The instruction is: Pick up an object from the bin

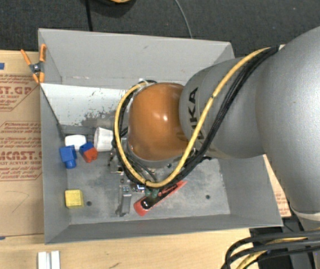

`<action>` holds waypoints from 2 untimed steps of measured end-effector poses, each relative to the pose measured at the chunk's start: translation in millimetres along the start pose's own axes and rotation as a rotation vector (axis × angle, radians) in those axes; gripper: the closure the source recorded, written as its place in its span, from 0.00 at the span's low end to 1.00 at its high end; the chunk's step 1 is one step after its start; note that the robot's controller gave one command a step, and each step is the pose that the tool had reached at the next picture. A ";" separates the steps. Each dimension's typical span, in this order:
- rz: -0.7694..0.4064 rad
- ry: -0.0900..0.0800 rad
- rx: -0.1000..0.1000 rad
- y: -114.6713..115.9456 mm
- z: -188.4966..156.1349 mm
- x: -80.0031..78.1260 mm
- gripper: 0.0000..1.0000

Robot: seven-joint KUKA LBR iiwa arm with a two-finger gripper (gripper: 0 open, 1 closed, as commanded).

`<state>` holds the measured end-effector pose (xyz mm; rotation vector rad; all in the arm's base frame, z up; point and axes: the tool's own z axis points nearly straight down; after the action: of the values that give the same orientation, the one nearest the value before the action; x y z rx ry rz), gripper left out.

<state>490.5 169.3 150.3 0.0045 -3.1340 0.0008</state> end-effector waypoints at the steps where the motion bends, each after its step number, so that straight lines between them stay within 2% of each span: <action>1: 0.002 -0.007 -0.001 -0.9 -4.5 -2.0 0.00; 2: -0.076 -0.009 -0.003 -35.6 26.5 -8.4 0.00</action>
Offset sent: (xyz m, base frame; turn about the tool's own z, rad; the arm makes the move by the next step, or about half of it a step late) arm 0.0174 -0.1009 -0.0803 -0.1824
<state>498.8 133.8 123.8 0.1239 -3.1407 -0.0046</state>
